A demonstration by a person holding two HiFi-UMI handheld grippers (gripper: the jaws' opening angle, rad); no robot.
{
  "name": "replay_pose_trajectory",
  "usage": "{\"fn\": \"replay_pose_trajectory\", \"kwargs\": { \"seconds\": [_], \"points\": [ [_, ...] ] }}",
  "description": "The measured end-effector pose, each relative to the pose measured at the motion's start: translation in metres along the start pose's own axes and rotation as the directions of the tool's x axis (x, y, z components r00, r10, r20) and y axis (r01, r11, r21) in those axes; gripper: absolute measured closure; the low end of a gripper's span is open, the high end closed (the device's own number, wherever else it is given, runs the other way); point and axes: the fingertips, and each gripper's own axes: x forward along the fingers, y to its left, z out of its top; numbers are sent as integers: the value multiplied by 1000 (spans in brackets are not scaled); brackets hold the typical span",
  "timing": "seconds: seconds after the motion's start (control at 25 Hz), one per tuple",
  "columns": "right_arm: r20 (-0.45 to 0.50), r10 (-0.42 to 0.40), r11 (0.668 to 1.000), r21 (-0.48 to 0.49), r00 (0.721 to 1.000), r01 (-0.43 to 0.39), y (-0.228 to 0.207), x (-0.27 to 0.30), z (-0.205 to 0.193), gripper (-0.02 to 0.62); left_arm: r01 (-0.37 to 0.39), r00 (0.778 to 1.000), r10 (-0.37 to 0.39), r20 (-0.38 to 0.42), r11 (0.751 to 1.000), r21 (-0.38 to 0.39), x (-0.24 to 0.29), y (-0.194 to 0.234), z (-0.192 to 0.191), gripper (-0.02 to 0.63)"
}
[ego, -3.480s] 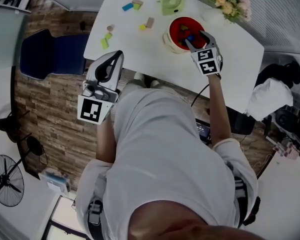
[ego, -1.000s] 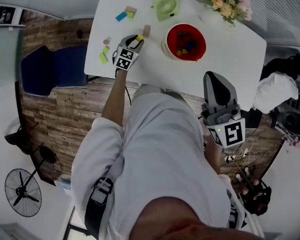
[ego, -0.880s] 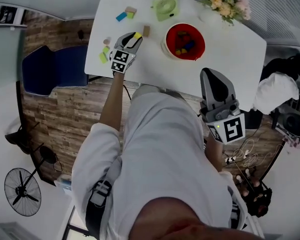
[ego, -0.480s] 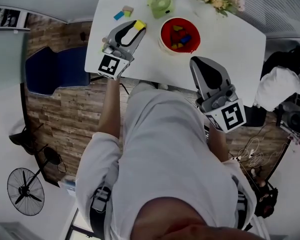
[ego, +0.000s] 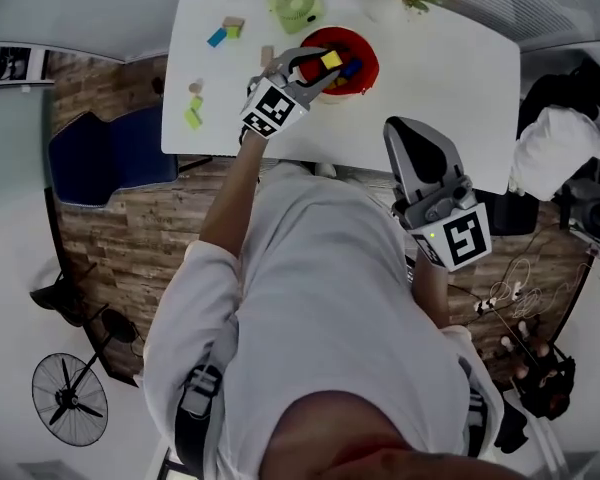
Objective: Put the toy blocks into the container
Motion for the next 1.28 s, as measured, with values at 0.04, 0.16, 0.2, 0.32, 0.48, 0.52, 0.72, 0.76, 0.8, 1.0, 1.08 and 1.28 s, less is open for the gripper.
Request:
{"fn": "replay_pose_trajectory", "kwargs": {
  "seconds": [0.04,0.16,0.2,0.32,0.48,0.52,0.72,0.76,0.8,1.0,1.08,1.28],
  "points": [
    [-4,-17,1000,4,1000,17,-4,-4,-1,594,20,999,-20,-30,1000,1,10,-4,-9,471],
    [-11,-59,998,17,998,59,-12,-15,-4,594,67,988,-64,-139,998,16,33,-14,-33,471],
    [-13,-70,997,21,997,70,-14,-17,-5,594,79,982,-74,-171,997,18,37,-17,-38,469],
    [-13,-89,996,27,996,89,-18,-22,-5,594,93,969,-87,-230,996,14,42,-19,-44,459],
    [-17,-88,995,35,996,89,-19,-23,-6,594,73,976,-72,-205,997,-7,32,-15,-38,355],
    [-20,-86,996,36,996,87,-19,-22,-6,594,48,984,-52,-170,998,-30,24,-10,-34,331],
    [-34,-75,996,47,997,77,-21,-13,-7,594,-206,979,201,-45,967,-149,-43,46,-48,324],
    [-38,-71,996,48,997,73,-20,-11,-8,594,-263,965,257,-56,952,-154,-58,58,-60,324],
    [-42,-66,997,48,997,68,-19,-8,-9,594,-311,950,303,-78,938,-153,-70,67,-74,325],
    [-71,-47,998,45,996,50,-12,7,-10,594,-425,892,382,-244,891,-158,-98,93,-150,332],
    [-80,-45,998,41,996,49,-8,14,-9,594,-437,875,376,-305,885,-162,-95,98,-176,341],
    [-99,-66,997,34,993,70,3,23,-7,594,-401,847,297,-442,901,-163,-60,100,-232,342]
  ]
}}
